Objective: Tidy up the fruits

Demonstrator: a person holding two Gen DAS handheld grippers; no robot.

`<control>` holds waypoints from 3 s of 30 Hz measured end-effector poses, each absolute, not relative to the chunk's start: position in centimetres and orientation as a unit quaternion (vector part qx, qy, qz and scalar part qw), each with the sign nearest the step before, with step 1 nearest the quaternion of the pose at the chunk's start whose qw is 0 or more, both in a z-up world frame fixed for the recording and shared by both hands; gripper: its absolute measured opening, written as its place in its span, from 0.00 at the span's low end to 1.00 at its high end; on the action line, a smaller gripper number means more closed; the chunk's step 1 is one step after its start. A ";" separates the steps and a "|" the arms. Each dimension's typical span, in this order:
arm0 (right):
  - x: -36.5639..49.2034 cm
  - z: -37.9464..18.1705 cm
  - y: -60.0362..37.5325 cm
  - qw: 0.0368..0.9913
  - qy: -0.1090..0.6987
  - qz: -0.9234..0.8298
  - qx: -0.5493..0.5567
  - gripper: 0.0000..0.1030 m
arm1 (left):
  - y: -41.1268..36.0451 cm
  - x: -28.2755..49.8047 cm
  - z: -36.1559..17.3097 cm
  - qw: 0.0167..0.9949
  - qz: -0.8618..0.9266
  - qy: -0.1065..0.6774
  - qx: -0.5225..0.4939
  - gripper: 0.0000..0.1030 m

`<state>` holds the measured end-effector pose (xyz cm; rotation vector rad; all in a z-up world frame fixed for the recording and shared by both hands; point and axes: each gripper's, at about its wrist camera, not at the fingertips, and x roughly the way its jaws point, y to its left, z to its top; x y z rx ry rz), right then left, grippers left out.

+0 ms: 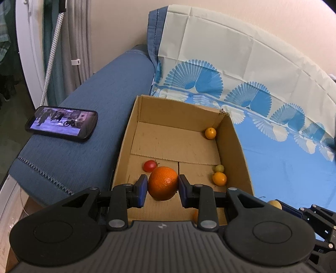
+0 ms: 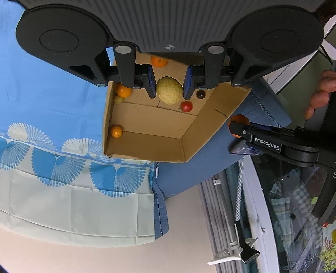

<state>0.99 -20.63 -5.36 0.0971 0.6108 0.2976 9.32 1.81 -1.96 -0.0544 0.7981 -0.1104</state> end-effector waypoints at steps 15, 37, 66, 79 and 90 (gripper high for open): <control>8.6 -9.9 -20.6 0.925 0.349 0.140 0.051 0.28 | -0.1 16.0 -6.2 0.903 -0.047 0.427 -0.005 0.34; 12.9 -14.5 -19.6 0.908 0.392 0.142 0.032 0.28 | -1.4 20.7 -13.3 0.870 -0.028 0.490 0.043 0.34; -1.1 -8.2 -20.1 0.938 0.343 0.043 0.014 0.99 | -1.1 6.1 -7.8 0.899 -0.015 0.433 0.060 1.00; -5.6 -6.8 -19.5 0.950 0.306 0.060 0.000 0.99 | -0.6 1.8 -7.1 0.909 0.003 0.410 0.072 1.00; -7.0 -5.9 -19.2 0.958 0.280 0.065 -0.007 0.99 | -0.4 0.8 -6.2 0.913 -0.006 0.403 0.062 1.00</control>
